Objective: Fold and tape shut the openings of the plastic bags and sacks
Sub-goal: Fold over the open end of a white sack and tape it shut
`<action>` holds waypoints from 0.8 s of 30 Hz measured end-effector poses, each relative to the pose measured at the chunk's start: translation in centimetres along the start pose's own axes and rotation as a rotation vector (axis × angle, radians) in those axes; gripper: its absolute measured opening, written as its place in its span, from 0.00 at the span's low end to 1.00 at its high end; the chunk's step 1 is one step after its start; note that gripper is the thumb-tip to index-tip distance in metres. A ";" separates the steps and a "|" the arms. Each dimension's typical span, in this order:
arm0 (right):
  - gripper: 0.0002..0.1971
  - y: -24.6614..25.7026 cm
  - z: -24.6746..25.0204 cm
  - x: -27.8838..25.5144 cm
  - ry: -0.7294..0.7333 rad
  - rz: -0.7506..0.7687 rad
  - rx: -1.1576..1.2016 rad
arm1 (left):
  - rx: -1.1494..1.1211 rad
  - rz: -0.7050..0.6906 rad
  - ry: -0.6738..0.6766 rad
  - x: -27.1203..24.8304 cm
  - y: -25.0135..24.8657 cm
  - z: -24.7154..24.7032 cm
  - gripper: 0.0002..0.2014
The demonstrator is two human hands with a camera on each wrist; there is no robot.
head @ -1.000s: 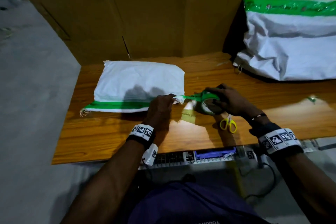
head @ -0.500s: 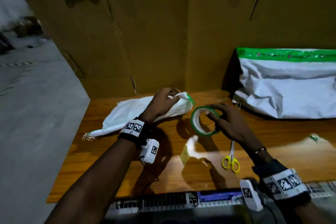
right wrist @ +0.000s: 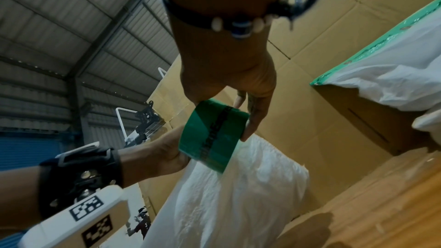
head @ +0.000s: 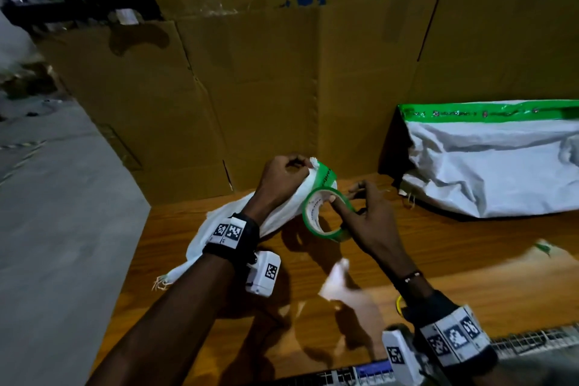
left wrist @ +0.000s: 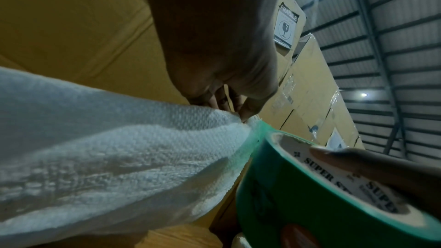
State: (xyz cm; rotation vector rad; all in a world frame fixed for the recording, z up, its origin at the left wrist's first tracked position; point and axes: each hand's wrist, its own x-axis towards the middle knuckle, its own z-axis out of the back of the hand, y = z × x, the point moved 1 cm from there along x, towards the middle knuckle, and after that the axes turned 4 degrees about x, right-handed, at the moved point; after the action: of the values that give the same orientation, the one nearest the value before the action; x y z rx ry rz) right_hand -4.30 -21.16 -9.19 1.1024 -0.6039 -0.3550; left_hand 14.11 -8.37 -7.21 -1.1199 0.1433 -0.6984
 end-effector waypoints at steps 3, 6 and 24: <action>0.24 -0.1 -1.7 0.2 -0.042 0.001 -0.004 | -0.026 0.060 -0.024 0.4 -0.6 0.4 0.18; 0.26 -0.2 -3.2 0.5 -0.077 0.004 -0.018 | 0.116 0.077 -0.083 1.4 -1.6 0.7 0.23; 0.28 8.3 0.8 13.6 -0.266 0.169 0.107 | -0.128 -0.025 -0.390 12.0 -13.2 4.7 0.07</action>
State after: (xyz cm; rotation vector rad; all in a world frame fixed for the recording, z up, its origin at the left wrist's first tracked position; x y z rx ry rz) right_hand 5.72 -25.72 2.41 1.1048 -0.9555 -0.3277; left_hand 19.76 -15.00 9.07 -1.3618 -0.1601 -0.4862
